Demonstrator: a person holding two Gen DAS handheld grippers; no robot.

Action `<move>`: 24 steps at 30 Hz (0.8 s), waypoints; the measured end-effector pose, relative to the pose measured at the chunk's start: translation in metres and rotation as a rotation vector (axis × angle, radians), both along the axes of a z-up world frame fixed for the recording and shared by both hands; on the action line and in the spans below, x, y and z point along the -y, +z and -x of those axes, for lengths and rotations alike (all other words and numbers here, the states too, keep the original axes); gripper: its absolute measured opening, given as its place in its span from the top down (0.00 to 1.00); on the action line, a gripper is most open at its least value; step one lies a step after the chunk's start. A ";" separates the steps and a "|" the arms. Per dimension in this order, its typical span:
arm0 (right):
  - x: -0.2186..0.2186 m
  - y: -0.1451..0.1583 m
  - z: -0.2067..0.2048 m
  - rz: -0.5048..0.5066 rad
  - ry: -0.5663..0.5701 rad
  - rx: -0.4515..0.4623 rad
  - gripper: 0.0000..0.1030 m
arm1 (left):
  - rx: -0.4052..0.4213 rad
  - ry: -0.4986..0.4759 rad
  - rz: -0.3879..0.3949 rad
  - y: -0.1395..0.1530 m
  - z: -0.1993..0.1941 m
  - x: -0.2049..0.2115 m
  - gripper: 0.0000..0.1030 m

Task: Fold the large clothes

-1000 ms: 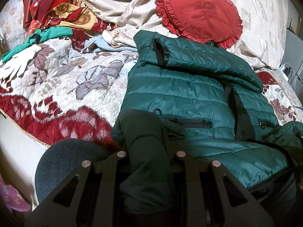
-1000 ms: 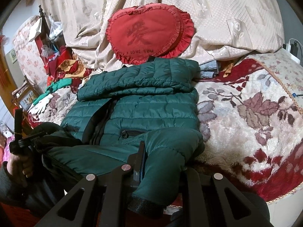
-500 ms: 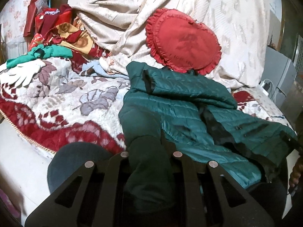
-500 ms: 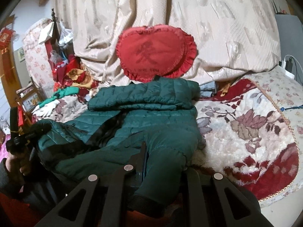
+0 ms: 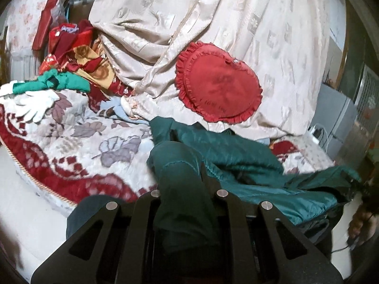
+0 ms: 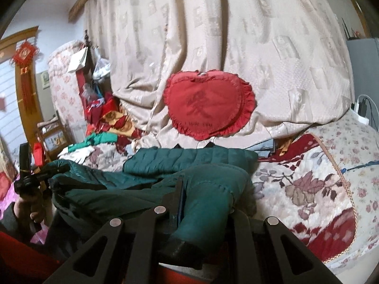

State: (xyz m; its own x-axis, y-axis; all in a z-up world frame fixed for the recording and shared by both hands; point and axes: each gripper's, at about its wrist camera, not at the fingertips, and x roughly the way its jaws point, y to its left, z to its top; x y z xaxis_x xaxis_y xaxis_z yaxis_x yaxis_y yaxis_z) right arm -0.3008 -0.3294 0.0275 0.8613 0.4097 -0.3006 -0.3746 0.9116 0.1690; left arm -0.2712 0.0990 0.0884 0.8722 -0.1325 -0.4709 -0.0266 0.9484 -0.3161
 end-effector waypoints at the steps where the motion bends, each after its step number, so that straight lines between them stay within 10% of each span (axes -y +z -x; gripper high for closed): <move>1: 0.003 0.000 -0.008 -0.039 -0.002 -0.014 0.88 | 0.002 0.002 0.021 0.003 -0.006 -0.003 0.88; 10: -0.005 0.034 -0.103 -0.135 -0.053 -0.017 0.88 | 0.007 0.076 0.155 0.028 -0.116 -0.020 0.87; 24: -0.012 -0.026 -0.334 -0.076 -0.240 -0.323 0.88 | -0.207 0.213 -0.045 -0.064 -0.316 -0.017 0.82</move>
State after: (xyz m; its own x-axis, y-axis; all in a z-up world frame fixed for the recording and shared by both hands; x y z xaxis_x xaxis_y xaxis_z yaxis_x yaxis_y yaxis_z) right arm 0.0330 -0.3176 0.0018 0.8012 0.2404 -0.5481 -0.0695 0.9470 0.3137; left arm 0.0447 0.1159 0.0240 0.7631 0.0685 -0.6426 -0.2864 0.9273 -0.2412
